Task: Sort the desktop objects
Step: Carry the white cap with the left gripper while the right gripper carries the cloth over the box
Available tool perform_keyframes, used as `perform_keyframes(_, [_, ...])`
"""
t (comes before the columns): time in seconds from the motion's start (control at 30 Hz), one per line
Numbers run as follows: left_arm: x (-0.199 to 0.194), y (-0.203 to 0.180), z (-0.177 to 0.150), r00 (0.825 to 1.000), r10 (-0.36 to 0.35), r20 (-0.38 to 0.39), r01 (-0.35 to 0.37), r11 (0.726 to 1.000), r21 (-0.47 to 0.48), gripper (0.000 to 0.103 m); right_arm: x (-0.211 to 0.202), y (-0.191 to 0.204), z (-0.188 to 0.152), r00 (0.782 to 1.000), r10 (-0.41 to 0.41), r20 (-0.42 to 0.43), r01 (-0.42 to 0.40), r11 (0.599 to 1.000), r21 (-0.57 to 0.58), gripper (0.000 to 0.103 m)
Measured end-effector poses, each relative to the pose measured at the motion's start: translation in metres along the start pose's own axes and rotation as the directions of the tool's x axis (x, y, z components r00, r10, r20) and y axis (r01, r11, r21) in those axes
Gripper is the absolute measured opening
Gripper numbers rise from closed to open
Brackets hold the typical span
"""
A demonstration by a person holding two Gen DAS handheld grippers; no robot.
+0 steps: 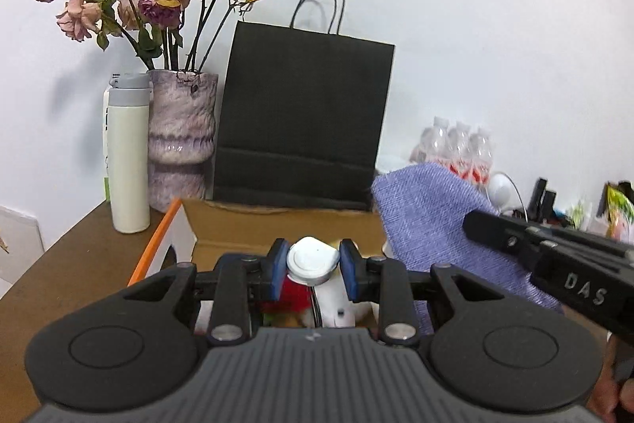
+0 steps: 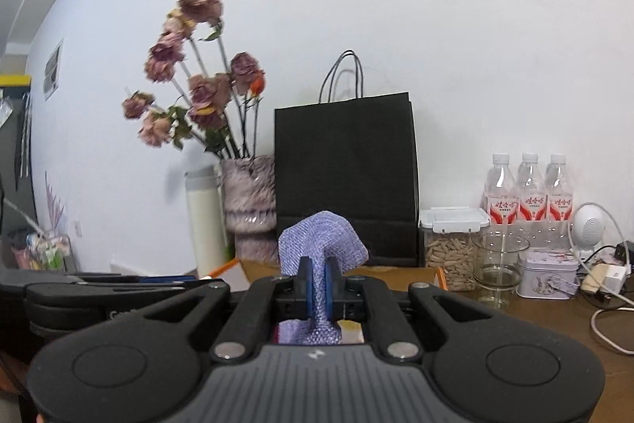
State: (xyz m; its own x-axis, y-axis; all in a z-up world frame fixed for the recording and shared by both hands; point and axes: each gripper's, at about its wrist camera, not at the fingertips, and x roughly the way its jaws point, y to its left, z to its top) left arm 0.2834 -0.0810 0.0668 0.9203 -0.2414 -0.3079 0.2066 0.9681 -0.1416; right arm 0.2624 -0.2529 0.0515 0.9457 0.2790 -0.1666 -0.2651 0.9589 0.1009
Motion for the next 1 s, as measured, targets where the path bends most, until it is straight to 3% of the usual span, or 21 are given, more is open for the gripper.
perform_keyframes(0.2, [0.038, 0.007, 0.004, 1.000, 0.011, -0.011, -0.011, 1.000, 0.006, 0.029, 0.049, -0.018, -0.004, 0.999, -0.014, -0.029, 0.015, 1.000, 0.023, 0.005])
perform_keyframes(0.47, [0.087, 0.007, -0.006, 0.998, 0.030, -0.059, -0.025, 0.997, 0.077, 0.029, 0.097, -0.045, -0.025, 0.989, -0.059, -0.133, 0.061, 0.998, 0.013, 0.005])
perform_keyframes(0.93, [0.119, 0.007, -0.020, 0.994, 0.051, -0.099, -0.036, 0.987, 0.156, 0.029, 0.129, -0.056, -0.046, 0.964, -0.103, -0.247, 0.096, 0.995, -0.040, 0.006])
perform_keyframes(1.0, [0.120, 0.007, -0.022, 0.993, 0.056, -0.100, -0.039, 0.986, 0.162, 0.029, 0.128, -0.054, -0.048, 0.962, -0.108, -0.249, 0.099, 0.994, -0.050, 0.012])
